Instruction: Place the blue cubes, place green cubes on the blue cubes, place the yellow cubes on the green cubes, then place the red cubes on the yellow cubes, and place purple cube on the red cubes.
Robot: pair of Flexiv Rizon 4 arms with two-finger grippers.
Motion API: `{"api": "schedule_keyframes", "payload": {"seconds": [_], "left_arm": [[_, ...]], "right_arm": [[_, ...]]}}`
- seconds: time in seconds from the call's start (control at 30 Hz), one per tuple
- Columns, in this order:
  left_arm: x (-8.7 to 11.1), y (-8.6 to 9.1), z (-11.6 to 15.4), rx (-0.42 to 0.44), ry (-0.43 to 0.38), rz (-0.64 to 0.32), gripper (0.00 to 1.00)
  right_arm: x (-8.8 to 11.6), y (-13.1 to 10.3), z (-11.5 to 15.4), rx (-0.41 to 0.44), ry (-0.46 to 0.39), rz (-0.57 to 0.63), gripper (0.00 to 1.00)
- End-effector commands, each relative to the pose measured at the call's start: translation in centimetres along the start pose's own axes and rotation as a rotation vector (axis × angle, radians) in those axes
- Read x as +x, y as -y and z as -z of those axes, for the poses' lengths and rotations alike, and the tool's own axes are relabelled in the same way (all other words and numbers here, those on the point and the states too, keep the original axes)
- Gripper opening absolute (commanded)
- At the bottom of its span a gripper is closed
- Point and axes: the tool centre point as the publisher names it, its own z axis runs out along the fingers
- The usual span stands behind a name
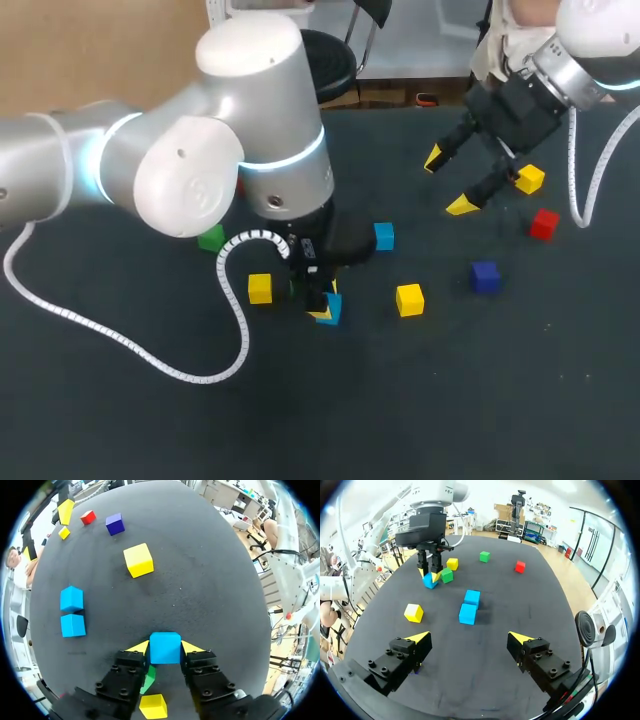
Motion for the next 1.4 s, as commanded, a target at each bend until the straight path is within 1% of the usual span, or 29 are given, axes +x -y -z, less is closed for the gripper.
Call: {"api": "schedule_keyframes", "payload": {"seconds": [0.03,0.1,0.2,0.27,0.3,0.37,0.4,0.5,0.57,0.67,0.77,0.83,0.87,0.9,0.93,0.97,1.0,1.1,1.2,1.4], "left_arm": [[-0.5,1.8,1.2,-0.018,-0.012,0.018,0.0],[-1.2,3.1,1.7,-0.033,-0.036,0.03,0.0],[-1.9,5.0,1.5,-0.019,-0.031,0.06,0.0],[-2.2,6.3,1.3,-0.009,-0.028,0.091,0.0],[-2.2,6.9,1.3,-0.021,-0.02,0.122,0.0],[-2.3,7.9,1.1,-0.03,-0.019,0.148,0.0],[-2.2,8.3,1.1,-0.034,-0.005,0.161,0.0],[-1.9,9.0,0.8,-0.052,-0.014,0.189,0.0],[-1.4,8.9,0.5,-0.042,-0.008,0.218,0.0],[-1.2,8.9,0.5,-0.063,-0.022,0.24,0.0],[-1.1,8.8,0.4,-0.069,-0.025,0.243,0.0],[-1.1,8.8,0.3,-0.07,-0.026,0.244,0.19],[-1.1,8.8,0.3,-0.067,-0.021,0.242,0.39],[-1.1,8.8,0.3,-0.066,-0.021,0.242,0.47],[-1.0,8.8,0.2,-0.062,-0.012,0.245,0.61],[-1.0,8.8,0.2,-0.06,-0.006,0.245,0.84],[-0.9,8.8,0.2,-0.06,-0.006,0.245,0.91],[-0.5,8.8,0.1,-0.052,0.007,0.252,0.98],[0.0,8.7,0.2,-0.041,0.031,0.266,0.99],[1.3,8.6,0.8,-0.047,0.069,0.287,1.0]], "right_arm": [[0.0,0.0,0.0,0.001,0.001,0.001,1.0],[0.0,0.0,0.0,0.001,0.001,0.001,1.0],[0.0,0.0,0.0,0.001,0.001,0.001,1.0],[0.0,0.0,0.0,0.001,0.001,0.001,1.0],[0.0,0.0,0.0,0.001,0.001,0.001,1.0],[0.0,0.0,0.0,0.001,0.001,0.001,1.0],[0.0,0.0,0.0,0.001,0.001,0.001,1.0],[0.0,0.0,0.0,0.001,0.001,0.001,1.0],[0.0,0.0,0.0,0.001,0.001,0.001,1.0],[0.0,0.0,0.0,0.001,0.001,0.001,1.0],[0.0,0.0,0.0,0.001,0.001,0.001,1.0],[0.0,0.0,0.0,0.001,0.001,0.001,1.0],[0.0,0.0,0.0,0.001,0.001,0.001,1.0],[0.0,0.0,0.0,0.001,0.001,0.001,1.0],[0.0,0.0,0.0,0.001,0.001,0.001,1.0],[0.0,0.0,0.0,0.001,0.001,0.001,1.0],[0.0,0.0,0.0,0.001,0.001,0.001,1.0],[0.0,0.0,0.0,0.001,0.001,0.001,1.0],[0.0,0.0,0.0,0.001,0.001,0.001,1.0],[0.0,0.0,0.0,0.001,0.001,0.001,1.0]]}}
